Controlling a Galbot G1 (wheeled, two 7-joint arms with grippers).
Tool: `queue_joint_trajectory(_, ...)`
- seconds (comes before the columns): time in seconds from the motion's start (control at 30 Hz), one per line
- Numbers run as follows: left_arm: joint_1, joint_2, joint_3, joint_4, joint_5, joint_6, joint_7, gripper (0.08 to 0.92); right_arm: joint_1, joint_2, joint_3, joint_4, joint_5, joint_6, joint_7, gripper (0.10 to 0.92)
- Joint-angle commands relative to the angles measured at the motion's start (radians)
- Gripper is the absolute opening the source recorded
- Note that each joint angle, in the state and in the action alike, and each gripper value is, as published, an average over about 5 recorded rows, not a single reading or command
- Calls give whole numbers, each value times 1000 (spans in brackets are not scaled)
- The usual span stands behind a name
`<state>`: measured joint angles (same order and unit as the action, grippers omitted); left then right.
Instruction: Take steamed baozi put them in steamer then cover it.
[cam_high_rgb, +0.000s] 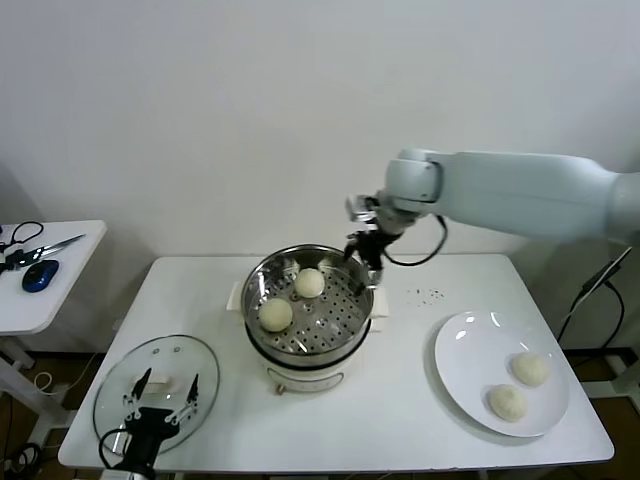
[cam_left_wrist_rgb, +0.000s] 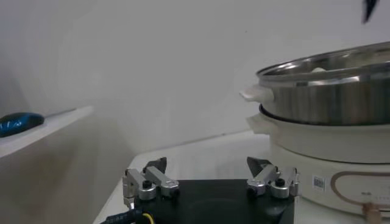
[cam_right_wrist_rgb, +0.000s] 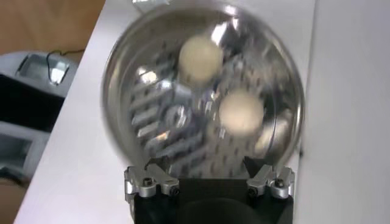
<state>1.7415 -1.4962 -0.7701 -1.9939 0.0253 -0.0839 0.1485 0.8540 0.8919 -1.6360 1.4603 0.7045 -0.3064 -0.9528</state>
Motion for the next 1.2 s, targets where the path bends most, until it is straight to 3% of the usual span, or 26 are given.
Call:
queue_joint_trajectory(0.03,4,0,-3,-5,3,2,1,823,-19,-431,-27,171,-304,58,-76,823)
queue_joint_trajectory(0.4,23,-16,-18,-6,15,5,0,823,-482,-568,212,129,-543,79,-69,823)
queue_joint_trajectory(0.77,14,-33,-17,8,39,9,0,823,-728,-552,383,53,-601,100,-73,823)
queue_joint_trajectory(1.2,23,-38,-21,26,42,3,-2,823,-751,-508,414,-23,-616,112,-84,823)
